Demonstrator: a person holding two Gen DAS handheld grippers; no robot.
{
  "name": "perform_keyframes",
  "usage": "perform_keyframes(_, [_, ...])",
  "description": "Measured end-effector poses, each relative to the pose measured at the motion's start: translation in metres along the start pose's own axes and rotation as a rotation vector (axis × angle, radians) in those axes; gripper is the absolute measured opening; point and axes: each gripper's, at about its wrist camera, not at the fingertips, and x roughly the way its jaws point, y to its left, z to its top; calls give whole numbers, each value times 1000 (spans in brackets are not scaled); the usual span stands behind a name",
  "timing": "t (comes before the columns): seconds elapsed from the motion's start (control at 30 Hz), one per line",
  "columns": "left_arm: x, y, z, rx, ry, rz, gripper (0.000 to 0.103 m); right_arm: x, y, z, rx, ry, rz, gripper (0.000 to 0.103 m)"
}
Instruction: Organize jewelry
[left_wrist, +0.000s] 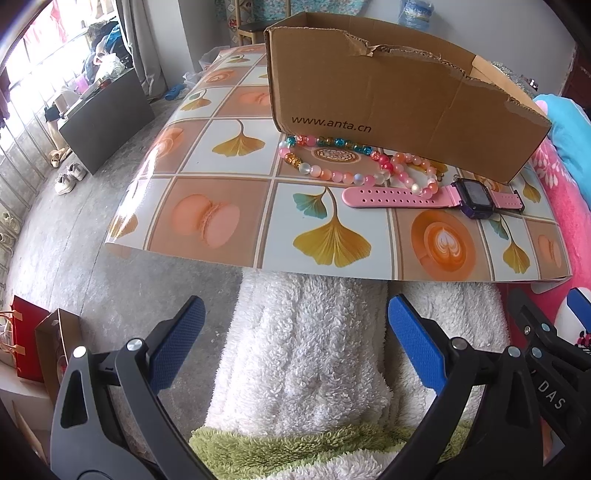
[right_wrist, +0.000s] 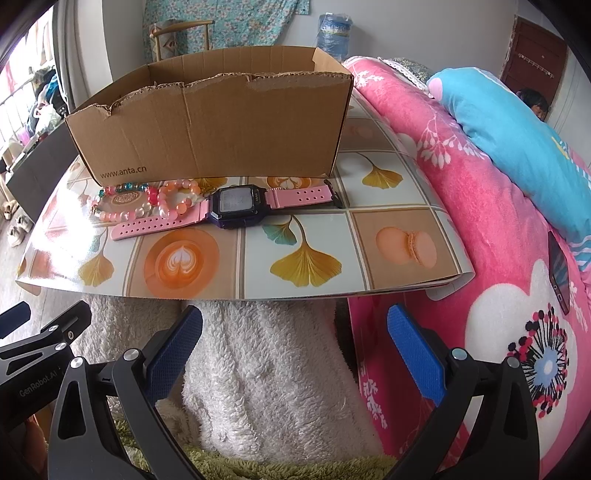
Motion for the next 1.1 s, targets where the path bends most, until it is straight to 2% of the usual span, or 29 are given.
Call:
perform_keyframes(0.9, [6, -2, 5, 1, 30, 31, 96, 8, 1, 3, -2, 0, 5, 98])
perform_keyframes(1.1, [8, -3, 7, 7, 37, 41, 96, 9, 1, 5, 14, -32, 23, 98])
